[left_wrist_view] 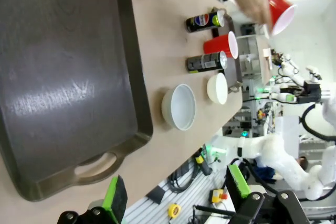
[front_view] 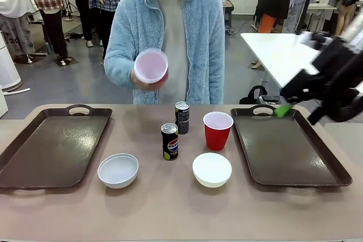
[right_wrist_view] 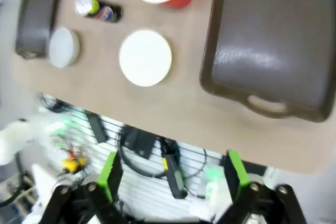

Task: Prepare tableware on both trays.
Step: Pick up a Picnic Bowl from the table and place it on a Handle tray.

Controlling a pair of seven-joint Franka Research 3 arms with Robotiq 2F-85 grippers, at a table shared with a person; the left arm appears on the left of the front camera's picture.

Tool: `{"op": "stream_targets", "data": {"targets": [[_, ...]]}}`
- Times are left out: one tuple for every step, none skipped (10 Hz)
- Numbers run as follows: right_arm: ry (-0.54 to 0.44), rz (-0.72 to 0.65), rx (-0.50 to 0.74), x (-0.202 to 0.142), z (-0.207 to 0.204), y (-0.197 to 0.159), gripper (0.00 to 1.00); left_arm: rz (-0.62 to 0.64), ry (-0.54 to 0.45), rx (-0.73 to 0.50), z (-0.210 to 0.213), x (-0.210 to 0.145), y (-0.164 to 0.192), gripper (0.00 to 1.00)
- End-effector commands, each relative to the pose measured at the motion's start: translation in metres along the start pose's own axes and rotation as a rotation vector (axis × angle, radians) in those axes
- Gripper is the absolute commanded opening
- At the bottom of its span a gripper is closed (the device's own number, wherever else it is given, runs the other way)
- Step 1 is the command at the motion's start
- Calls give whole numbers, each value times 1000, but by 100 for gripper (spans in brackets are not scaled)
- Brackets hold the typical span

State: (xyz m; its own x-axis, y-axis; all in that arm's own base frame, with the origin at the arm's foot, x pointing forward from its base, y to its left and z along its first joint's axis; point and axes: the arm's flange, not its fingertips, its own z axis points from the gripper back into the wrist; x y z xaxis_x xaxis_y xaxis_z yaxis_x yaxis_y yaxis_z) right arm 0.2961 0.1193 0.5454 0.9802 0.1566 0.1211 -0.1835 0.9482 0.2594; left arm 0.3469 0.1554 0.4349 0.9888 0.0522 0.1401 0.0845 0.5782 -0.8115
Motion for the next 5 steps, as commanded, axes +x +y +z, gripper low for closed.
{"op": "stream_targets", "data": {"targets": [[125, 13, -172, 33, -38, 40, 100, 1, -3, -12, 2, -1, -1, 100], [148, 20, -209, 40, -60, 64, 100, 1, -3, -12, 2, -1, -1, 100], [147, 23, -218, 52, -84, 79, 100, 1, -3, -12, 2, -1, -1, 100], [115, 20, -204, 63, -106, 90, 100, 1, -3, -12, 2, -1, -1, 100], [48, 15, -179, 78, -131, 93, 100, 1, -3, -12, 2, -1, -1, 100]]}}
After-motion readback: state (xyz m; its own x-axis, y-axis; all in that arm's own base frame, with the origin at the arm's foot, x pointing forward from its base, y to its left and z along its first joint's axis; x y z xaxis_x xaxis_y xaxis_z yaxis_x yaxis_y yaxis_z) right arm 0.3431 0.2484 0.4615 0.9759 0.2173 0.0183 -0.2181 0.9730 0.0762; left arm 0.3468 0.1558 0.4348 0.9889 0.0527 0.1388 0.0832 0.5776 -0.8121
